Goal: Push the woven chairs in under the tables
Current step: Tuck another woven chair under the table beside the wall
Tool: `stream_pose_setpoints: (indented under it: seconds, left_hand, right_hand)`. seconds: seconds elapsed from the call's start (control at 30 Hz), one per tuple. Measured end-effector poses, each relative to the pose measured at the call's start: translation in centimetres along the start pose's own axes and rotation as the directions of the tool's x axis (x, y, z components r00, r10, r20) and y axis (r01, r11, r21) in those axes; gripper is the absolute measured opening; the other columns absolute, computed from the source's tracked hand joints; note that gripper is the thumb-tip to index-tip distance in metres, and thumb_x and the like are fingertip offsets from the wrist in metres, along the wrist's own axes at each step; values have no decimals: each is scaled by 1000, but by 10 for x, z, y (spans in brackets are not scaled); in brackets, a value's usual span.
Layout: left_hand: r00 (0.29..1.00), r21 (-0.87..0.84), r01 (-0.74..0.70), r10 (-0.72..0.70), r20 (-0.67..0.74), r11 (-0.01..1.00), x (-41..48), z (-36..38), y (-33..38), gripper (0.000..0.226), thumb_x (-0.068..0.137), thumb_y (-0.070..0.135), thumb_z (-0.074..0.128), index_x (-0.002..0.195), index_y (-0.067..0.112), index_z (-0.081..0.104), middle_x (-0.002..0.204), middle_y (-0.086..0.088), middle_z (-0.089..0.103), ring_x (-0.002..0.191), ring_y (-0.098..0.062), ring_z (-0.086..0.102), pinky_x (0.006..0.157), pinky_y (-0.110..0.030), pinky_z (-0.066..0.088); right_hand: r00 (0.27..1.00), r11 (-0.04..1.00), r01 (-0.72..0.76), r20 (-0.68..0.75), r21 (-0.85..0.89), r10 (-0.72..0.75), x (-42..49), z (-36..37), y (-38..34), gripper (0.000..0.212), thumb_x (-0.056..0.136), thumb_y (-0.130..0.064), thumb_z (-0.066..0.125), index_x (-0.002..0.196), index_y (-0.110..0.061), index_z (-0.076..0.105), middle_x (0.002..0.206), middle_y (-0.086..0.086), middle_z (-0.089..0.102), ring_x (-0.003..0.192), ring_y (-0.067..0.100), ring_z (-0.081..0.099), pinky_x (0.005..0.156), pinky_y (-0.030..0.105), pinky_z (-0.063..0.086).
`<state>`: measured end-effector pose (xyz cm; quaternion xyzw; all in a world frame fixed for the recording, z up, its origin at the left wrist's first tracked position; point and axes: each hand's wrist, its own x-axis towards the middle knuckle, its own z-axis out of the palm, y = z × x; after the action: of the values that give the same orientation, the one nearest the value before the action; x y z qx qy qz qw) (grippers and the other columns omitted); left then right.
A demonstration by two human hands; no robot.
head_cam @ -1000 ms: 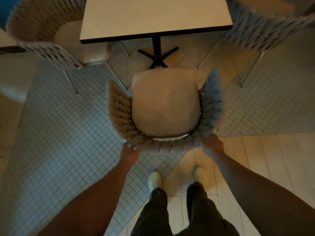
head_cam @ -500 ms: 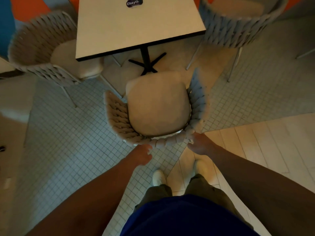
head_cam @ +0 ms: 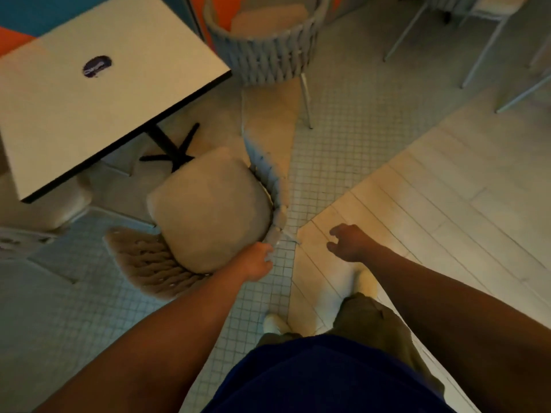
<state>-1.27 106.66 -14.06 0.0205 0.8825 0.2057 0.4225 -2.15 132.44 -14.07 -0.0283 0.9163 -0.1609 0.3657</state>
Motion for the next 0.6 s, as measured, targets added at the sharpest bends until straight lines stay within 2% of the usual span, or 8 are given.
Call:
stream_pose_setpoints:
  seconds: [0.13,0.27,0.47,0.6]
  left_hand:
    - [1000,10,2,-2,27,1000,25,5,53,48,99,21,57,147,16,48,150,-12,50,133,-27,52,108,-37,45]
    - [998,-17,20,-19,64,1000,53,19,115,48,100,19,56,147,13,48,149,-13,51,133,-26,52,92,-27,46]
    - [998,-36,43,-42,44,998,92,27,207,46,98,22,60,143,15,52,144,-11,56,128,-26,56,103,-34,47]
    - [999,-88,34,-34,9,996,112,20,256,46,98,20,61,142,15,53,143,-11,58,127,-26,57,103,-35,48]
  right_hand:
    - [999,998,-34,-28,59,35,-2,-12,53,55,101,-37,48,146,-6,42,154,11,40,136,29,43,109,31,34]
    - [999,996,-43,-21,79,44,3,-34,110,56,101,-37,48,148,-7,39,156,10,37,141,29,36,111,33,31]
    - [999,997,-34,29,70,32,16,-79,191,59,100,-39,49,149,-9,38,153,12,40,139,30,39,111,34,34]
    - [998,1000,0,60,-20,1,29,-119,226,60,100,-40,48,149,-8,37,155,11,37,140,30,38,111,34,33]
